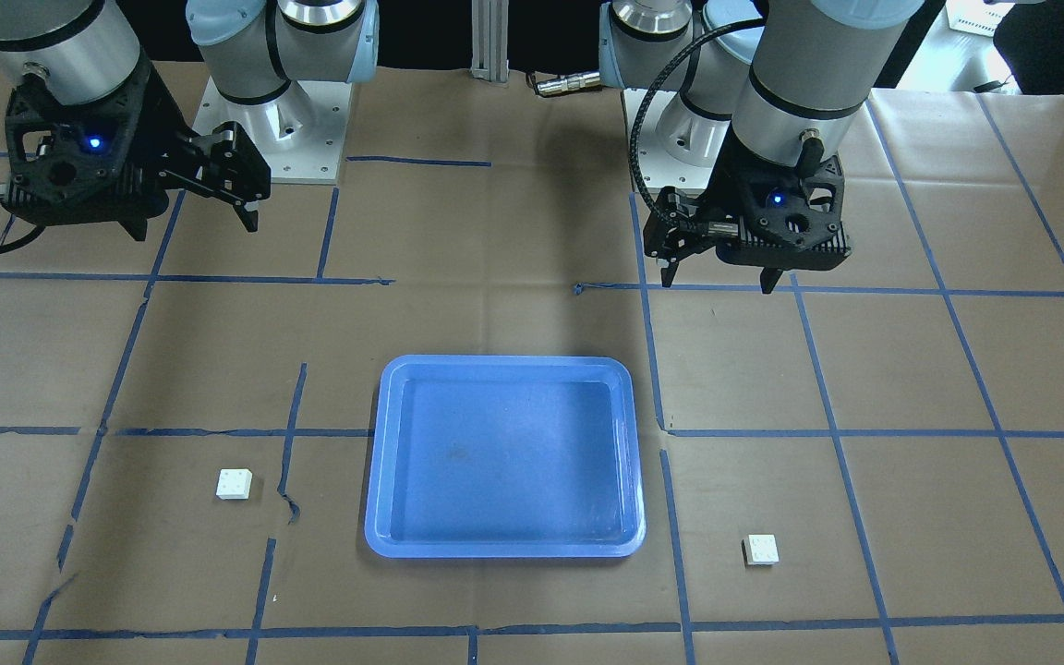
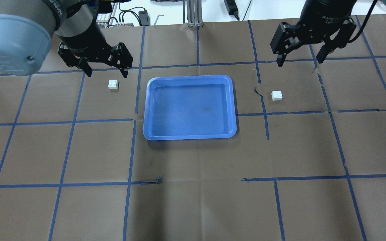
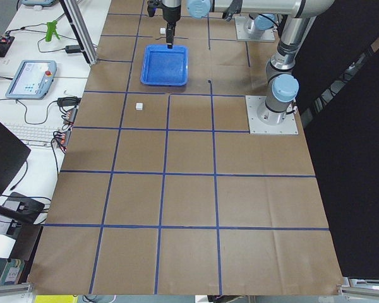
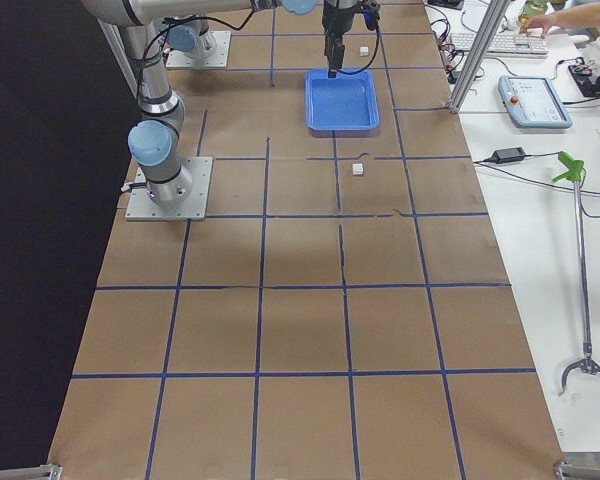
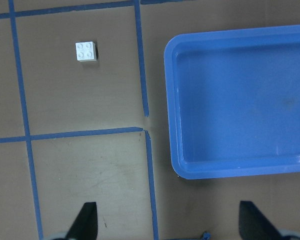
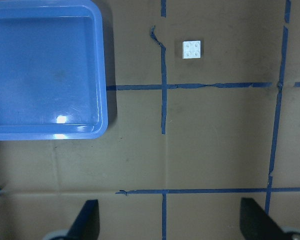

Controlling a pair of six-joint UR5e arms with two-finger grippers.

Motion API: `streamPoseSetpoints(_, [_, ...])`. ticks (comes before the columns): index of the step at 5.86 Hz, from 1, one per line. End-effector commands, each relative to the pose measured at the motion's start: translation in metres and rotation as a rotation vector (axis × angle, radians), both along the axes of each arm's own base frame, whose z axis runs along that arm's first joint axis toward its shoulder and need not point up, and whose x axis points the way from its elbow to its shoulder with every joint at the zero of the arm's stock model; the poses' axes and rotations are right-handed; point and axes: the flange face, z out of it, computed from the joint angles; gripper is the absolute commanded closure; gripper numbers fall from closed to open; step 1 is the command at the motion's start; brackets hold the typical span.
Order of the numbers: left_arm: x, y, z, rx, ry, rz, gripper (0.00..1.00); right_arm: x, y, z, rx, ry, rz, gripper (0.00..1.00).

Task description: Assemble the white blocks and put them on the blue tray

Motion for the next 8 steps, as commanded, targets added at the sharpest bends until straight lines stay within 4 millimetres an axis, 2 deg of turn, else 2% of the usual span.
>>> streamPoseSetpoints(1, [0.000, 0.002, 0.003, -0.001, -0.001, -0.001, 0.00, -0.001, -0.003, -0.004, 0.010, 0.000, -0.036, 0.00])
streamPoseSetpoints(3, [0.000, 0.007, 0.004, 0.013, -0.003, -0.001, 0.00, -0.002, -0.003, -0.005, 0.013, -0.001, -0.030, 0.00])
streamPoseSetpoints(4, [0.002, 0.008, 0.004, 0.014, -0.005, 0.002, 0.00, -0.001, -0.005, -0.006, 0.006, -0.017, 0.062, 0.00])
streamPoseSetpoints(5, [0.004, 0.009, 0.004, 0.015, -0.011, 0.005, 0.00, -0.001, -0.007, -0.007, -0.005, -0.035, 0.282, 0.00])
streamPoseSetpoints(6, [0.016, 0.002, 0.002, 0.016, -0.006, 0.028, 0.00, -0.008, -0.018, -0.021, 0.015, -0.047, 0.477, 0.00])
streamPoseSetpoints(7, [0.049, -0.022, -0.024, 0.056, -0.002, 0.081, 0.00, -0.033, -0.030, -0.033, 0.022, -0.089, 0.658, 0.00])
streamPoseSetpoints(8, [0.067, -0.060, -0.069, 0.070, 0.000, 0.098, 0.00, -0.058, -0.048, -0.054, 0.011, -0.122, 0.873, 0.00])
